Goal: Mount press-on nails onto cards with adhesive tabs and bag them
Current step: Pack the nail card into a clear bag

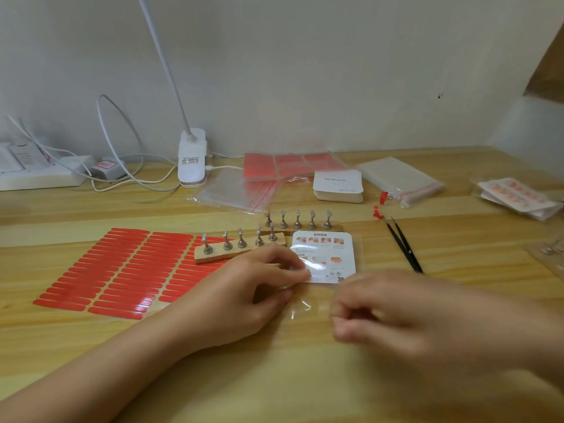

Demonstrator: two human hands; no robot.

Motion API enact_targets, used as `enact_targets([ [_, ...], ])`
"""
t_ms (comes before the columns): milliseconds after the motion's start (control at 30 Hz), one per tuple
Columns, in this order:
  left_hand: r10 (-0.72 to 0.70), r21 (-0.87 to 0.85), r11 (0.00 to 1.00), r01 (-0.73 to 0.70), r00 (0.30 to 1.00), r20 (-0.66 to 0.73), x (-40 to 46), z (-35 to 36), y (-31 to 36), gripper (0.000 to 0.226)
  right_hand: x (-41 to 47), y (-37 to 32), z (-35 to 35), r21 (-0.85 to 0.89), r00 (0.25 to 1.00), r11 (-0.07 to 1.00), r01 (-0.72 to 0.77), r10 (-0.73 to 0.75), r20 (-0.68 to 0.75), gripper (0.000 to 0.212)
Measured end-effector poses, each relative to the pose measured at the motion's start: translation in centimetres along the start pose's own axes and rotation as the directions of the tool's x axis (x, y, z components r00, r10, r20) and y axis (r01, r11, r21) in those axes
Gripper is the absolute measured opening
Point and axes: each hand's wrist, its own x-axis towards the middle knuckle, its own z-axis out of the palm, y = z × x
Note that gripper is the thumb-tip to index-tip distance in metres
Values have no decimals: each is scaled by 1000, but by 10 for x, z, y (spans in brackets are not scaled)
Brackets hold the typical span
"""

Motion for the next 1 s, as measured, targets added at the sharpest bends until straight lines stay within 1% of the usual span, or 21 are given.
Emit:
enact_targets([
  [33, 0, 3, 1000, 0, 1000, 1, 0, 0, 0, 34, -5, 4, -13, 87, 1000, 996, -3, 3, 7, 21],
  [67, 0, 8, 1000, 0, 1000, 3, 0, 0, -1, 34, -11, 9, -25, 151, 1000, 989, 1, 2, -18, 20],
  [133, 0, 18, 1000, 0, 1000, 3, 0, -1, -1, 35, -23, 20, -47, 230, 990, 972, 45, -12, -142, 22],
  [200, -2, 26, 1000, 2, 1000, 0, 0, 0, -1, 35, -33, 35, -62, 247, 948, 963, 106, -24, -317, 40],
  [233, -6, 35, 999, 6, 1000, -1, -1, 0, 0, 35, -36, 42, -68, 274, 918, 953, 128, -9, -398, 48],
  [267, -9, 45, 999, 9, 1000, -3, -1, 0, 0, 35, -37, 48, -73, 336, 884, 929, 153, 23, -467, 49],
  [333, -4, 71, 997, 5, 1000, -11, -2, 0, 1, 34, -38, 61, -84, 488, 811, 845, 217, 122, -573, 40],
  [367, -1, 89, 996, 3, 1000, -16, -2, 0, 2, 35, -37, 66, -89, 527, 761, 818, 230, 187, -622, 37],
  [433, 3, 133, 991, 1, 999, -32, -3, 0, 5, 37, -35, 74, -93, 499, 650, 841, 209, 261, -713, 36],
  [467, 7, 156, 988, 0, 999, -43, -3, 0, 6, 37, -32, 76, -91, 475, 609, 861, 179, 282, -741, 35],
  [533, 23, 197, 980, -10, 998, -66, -3, 0, 9, 35, -24, 78, -82, 452, 569, 889, 71, 336, -750, 29],
  [633, 62, 240, 970, -40, 994, -85, -3, 0, 10, 33, -7, 90, -72, 421, 563, 895, -146, 425, -709, 11],
  [667, 74, 254, 966, -49, 993, -91, -3, 0, 10, 32, -3, 95, -71, 403, 569, 891, -207, 445, -692, 10],
  [700, 83, 268, 962, -55, 992, -95, -4, -1, 10, 30, 1, 98, -71, 385, 580, 883, -269, 468, -667, 10],
  [767, 106, 285, 956, -75, 990, -96, -4, -2, 12, 26, 7, 103, -72, 345, 630, 849, -400, 528, -569, 11],
  [833, 131, 289, 952, -99, 987, -92, -4, -2, 14, 23, 15, 106, -72, 321, 686, 819, -475, 573, -448, 14],
  [867, 135, 288, 952, -104, 987, -90, -4, -3, 14, 26, 19, 108, -72, 317, 693, 809, -494, 587, -418, 17],
  [933, 132, 276, 956, -104, 988, -84, -4, -4, 15, 29, 26, 112, -72, 348, 667, 781, -518, 624, -408, 28],
  [1000, 126, 266, 959, -102, 989, -78, -4, -6, 15, 29, 32, 116, -76, 424, 611, 732, -534, 680, -405, 36],
])
